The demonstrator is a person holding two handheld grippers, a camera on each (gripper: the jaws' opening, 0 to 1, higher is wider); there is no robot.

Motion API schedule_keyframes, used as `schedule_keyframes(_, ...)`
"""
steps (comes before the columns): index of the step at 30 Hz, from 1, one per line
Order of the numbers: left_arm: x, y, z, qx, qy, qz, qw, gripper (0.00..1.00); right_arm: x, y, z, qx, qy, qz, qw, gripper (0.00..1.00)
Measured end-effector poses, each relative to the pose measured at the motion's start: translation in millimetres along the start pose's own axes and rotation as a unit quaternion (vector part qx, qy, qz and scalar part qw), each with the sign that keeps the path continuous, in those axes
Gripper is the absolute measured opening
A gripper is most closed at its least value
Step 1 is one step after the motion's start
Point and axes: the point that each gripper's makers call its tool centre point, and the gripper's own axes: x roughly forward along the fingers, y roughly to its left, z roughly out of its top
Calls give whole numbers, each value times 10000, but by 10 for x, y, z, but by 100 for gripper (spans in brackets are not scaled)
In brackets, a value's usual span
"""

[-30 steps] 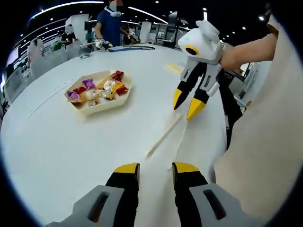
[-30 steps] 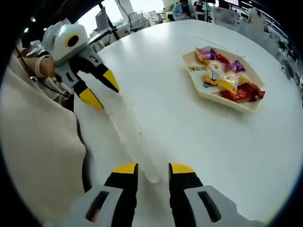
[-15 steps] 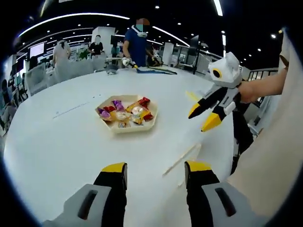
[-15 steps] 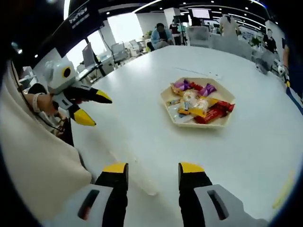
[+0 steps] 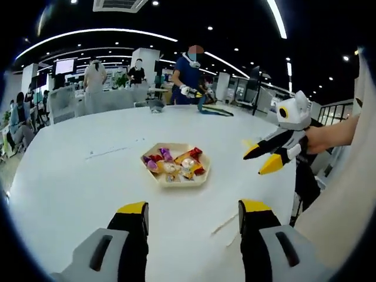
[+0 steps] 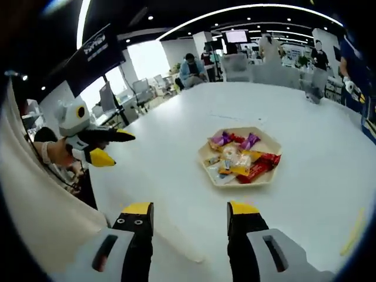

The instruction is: Place the target food into the container with the food tongs after gripping and lifting it, then release it inside without dropping or visibly crushing the food.

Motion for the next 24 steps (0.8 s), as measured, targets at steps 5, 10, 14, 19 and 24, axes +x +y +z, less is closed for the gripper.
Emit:
schedule_keyframes(5,-72,78,178,-146,-300,175,9993,70,-60,33,178,-28,-283,-9,9996,57)
schedule_keyframes(10,-125,128,296,-168,-490,310,9982,77,-98,41,314,-83,-502,-54,9987,63)
schedule_keyframes(14,-186,168,420,-187,-716,446,9963,85,-204,10,522,-277,-913,-301,9950,63)
schedule_keyframes(19,-287,228,554,-312,-1045,660,9918,91,-402,-60,801,-388,-1453,-690,9862,65)
schedule_keyframes(24,-325,259,596,-300,-1162,772,9898,95,-514,-115,934,-430,-1708,-844,9807,67)
